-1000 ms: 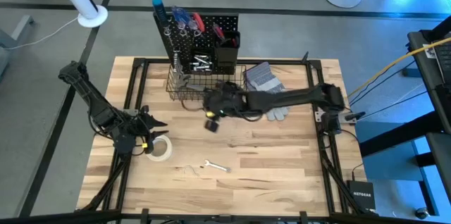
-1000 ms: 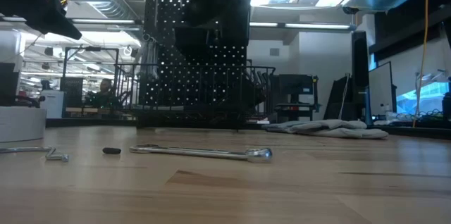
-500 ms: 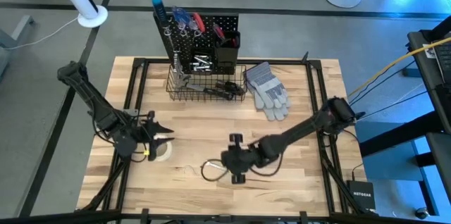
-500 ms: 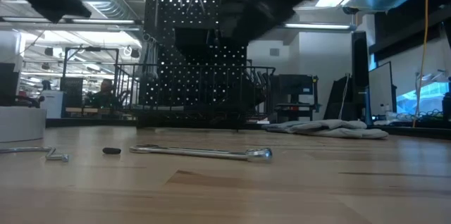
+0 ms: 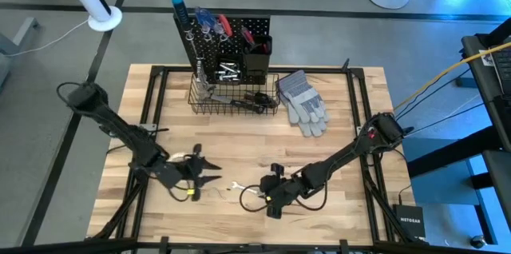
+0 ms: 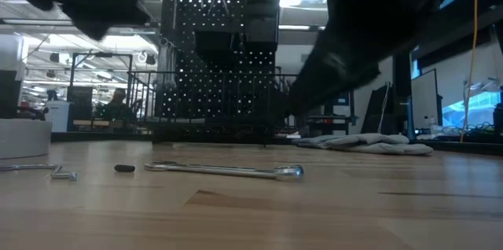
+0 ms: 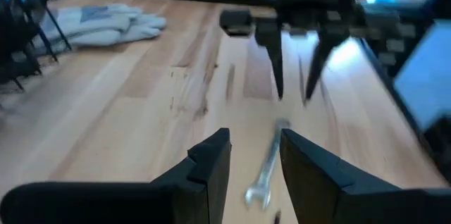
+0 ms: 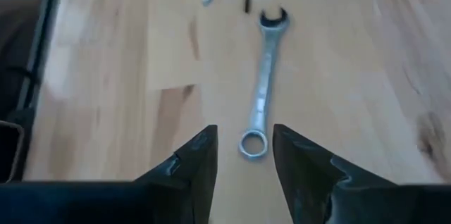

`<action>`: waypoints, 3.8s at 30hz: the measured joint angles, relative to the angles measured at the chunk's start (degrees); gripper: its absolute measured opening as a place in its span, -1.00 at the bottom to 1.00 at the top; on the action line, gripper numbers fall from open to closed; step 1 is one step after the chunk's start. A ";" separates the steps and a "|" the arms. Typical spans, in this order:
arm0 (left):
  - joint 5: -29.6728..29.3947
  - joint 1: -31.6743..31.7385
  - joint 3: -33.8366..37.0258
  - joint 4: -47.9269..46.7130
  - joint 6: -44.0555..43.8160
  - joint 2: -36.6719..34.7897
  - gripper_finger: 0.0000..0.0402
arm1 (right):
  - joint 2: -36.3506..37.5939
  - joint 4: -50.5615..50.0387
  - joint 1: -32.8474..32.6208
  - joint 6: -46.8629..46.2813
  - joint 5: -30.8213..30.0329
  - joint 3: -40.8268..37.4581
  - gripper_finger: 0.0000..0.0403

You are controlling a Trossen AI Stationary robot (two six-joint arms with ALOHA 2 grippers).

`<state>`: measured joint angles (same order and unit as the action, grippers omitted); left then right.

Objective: Hang tools onto peg board
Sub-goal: Hang the wrench on the peg board

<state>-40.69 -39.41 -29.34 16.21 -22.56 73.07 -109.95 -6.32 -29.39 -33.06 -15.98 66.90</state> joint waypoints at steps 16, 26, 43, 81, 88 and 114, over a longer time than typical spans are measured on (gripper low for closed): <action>8.37 4.46 0.00 6.74 -2.91 13.74 -0.42 | -5.84 5.34 -0.26 -8.75 -2.47 -1.08 -0.29; 8.37 3.89 0.00 6.72 -1.28 13.74 -0.42 | -5.84 4.22 -1.37 -10.23 -6.20 -1.08 -0.29; 8.35 3.93 0.00 6.70 -1.45 13.74 -0.42 | -7.39 0.49 -1.36 -11.72 -6.49 -0.81 -0.29; 30.56 15.51 -26.86 -18.04 13.64 37.10 -0.71 | -7.61 0.25 -1.36 -11.70 -6.34 -1.05 -0.29; 28.55 15.45 -26.82 -18.27 14.40 36.99 -0.85 | -6.13 0.17 -1.29 -11.85 -4.98 -1.17 -0.29; -28.45 7.45 -26.49 -77.97 -10.59 -3.72 -0.85 | 4.26 -10.41 -12.59 -11.61 -35.42 -1.21 -0.29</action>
<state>-69.14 -31.96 -55.83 -61.75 -33.15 69.35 -105.69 -16.73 -41.98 -44.66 -51.40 65.69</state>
